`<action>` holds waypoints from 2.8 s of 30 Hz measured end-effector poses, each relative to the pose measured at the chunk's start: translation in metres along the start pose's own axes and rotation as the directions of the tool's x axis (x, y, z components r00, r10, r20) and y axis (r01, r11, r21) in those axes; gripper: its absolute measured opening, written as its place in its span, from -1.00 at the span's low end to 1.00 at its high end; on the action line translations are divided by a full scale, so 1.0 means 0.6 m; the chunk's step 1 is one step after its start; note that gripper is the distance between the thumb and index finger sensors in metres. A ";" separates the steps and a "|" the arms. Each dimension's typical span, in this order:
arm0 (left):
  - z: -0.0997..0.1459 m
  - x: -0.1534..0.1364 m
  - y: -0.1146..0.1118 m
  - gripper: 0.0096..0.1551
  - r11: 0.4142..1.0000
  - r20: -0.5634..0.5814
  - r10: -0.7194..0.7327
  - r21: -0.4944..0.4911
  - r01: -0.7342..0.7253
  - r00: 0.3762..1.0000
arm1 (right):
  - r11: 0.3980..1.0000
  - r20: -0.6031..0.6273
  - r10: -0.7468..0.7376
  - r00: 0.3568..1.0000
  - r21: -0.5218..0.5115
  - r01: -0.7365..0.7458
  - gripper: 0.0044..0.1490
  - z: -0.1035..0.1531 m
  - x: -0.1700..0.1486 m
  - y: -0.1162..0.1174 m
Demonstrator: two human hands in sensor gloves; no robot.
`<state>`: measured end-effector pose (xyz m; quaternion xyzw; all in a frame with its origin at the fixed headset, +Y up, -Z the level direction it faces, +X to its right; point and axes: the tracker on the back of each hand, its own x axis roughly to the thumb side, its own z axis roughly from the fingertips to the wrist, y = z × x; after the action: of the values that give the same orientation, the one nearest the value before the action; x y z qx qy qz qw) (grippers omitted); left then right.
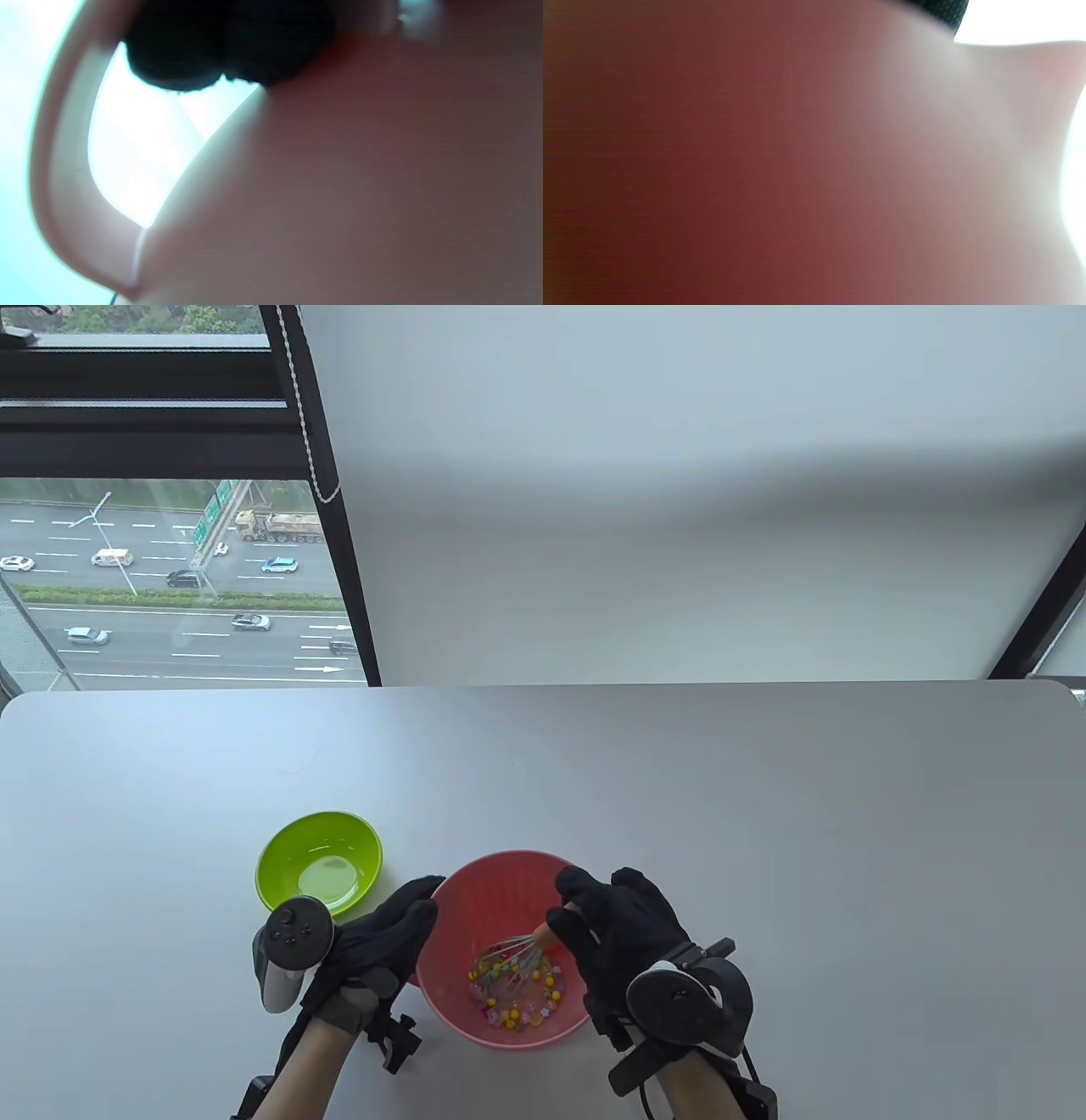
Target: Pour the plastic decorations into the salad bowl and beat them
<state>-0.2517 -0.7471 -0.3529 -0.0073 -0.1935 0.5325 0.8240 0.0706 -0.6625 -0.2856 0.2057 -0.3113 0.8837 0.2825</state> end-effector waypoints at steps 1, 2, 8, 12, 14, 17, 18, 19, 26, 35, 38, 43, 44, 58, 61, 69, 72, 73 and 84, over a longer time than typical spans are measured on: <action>0.000 0.000 0.000 -0.22 1.000 0.000 0.000 0.000 0.000 1.000 | 1.000 0.003 0.010 1.000 -0.002 -0.010 -0.40 0.000 0.001 0.000; 0.000 0.000 0.000 -0.22 1.000 0.000 0.000 0.000 0.000 1.000 | 1.000 0.006 0.019 1.000 -0.003 -0.019 -0.40 0.000 0.001 0.000; 0.000 0.000 0.000 -0.22 1.000 0.000 -0.001 0.000 0.001 1.000 | 0.994 0.038 0.102 0.994 -0.034 -0.101 -0.42 0.001 0.004 -0.006; 0.000 0.000 0.000 -0.22 1.000 0.000 0.000 0.000 0.000 1.000 | 0.990 0.048 0.134 0.990 -0.050 -0.132 -0.42 0.001 0.004 -0.011; 0.000 0.000 0.000 -0.22 1.000 0.000 0.000 0.000 0.000 1.000 | 0.989 0.048 0.141 0.989 -0.059 -0.138 -0.43 0.000 0.004 -0.014; 0.000 -0.001 0.000 -0.22 1.000 0.000 0.000 0.000 0.000 1.000 | 0.985 0.049 0.159 0.986 -0.078 -0.155 -0.43 0.001 0.003 -0.020; 0.000 -0.001 0.000 -0.22 1.000 0.000 0.000 0.000 0.000 1.000 | 0.984 0.047 0.161 0.986 -0.083 -0.157 -0.44 0.001 0.003 -0.022; 0.000 -0.001 0.000 -0.22 1.000 0.000 0.000 0.000 0.000 1.000 | 0.984 0.045 0.161 0.986 -0.087 -0.157 -0.43 0.000 0.002 -0.024; 0.000 -0.001 0.000 -0.22 1.000 0.000 0.000 0.000 0.000 1.000 | 0.988 0.024 0.127 0.992 -0.089 -0.125 -0.43 -0.001 -0.003 -0.031; 0.000 -0.001 0.000 -0.22 1.000 0.000 0.000 0.000 0.000 1.000 | 0.999 -0.011 0.006 1.000 -0.035 -0.006 -0.42 -0.002 -0.005 -0.018; 0.000 -0.001 0.000 -0.22 1.000 0.000 0.000 0.000 0.000 1.000 | 1.000 -0.009 -0.011 1.000 -0.017 0.011 -0.42 -0.002 -0.003 -0.012; 0.000 -0.001 0.000 -0.22 1.000 0.000 0.000 0.000 0.000 1.000 | 1.000 -0.008 -0.023 1.000 -0.004 0.023 -0.41 -0.001 0.000 -0.005; 0.000 -0.001 0.000 -0.22 1.000 0.000 0.000 0.000 0.000 1.000 | 1.000 -0.005 -0.020 1.000 -0.001 0.020 -0.41 -0.001 0.001 -0.004; 0.000 -0.001 0.000 -0.22 1.000 0.000 0.000 0.000 0.000 1.000 | 0.997 0.025 0.067 0.997 -0.032 -0.067 -0.44 0.000 0.005 -0.007; 0.000 -0.001 0.000 -0.22 1.000 0.000 0.000 0.000 0.000 1.000 | 0.994 0.037 0.100 0.994 -0.045 -0.098 -0.45 0.000 0.005 -0.009; 0.000 -0.001 0.000 -0.21 1.000 0.000 0.000 0.000 0.000 1.000 | 0.983 0.057 0.171 0.984 -0.077 -0.166 -0.46 0.000 0.006 -0.018; 0.000 -0.001 0.000 -0.22 1.000 0.000 0.000 0.000 0.000 1.000 | 0.980 0.058 0.184 0.981 -0.086 -0.179 -0.46 0.000 0.006 -0.022; 0.000 -0.001 0.000 -0.22 1.000 0.000 0.000 0.000 0.000 1.000 | 0.979 0.057 0.186 0.981 -0.090 -0.180 -0.46 0.000 0.006 -0.024; 0.000 -0.001 0.000 -0.22 1.000 0.000 0.000 0.000 0.000 1.000 | 0.987 0.027 0.137 0.990 -0.087 -0.134 -0.45 -0.001 -0.002 -0.032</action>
<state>-0.2518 -0.7476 -0.3531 -0.0072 -0.1933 0.5325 0.8240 0.0833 -0.6504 -0.2782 0.1865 -0.3663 0.8834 0.2250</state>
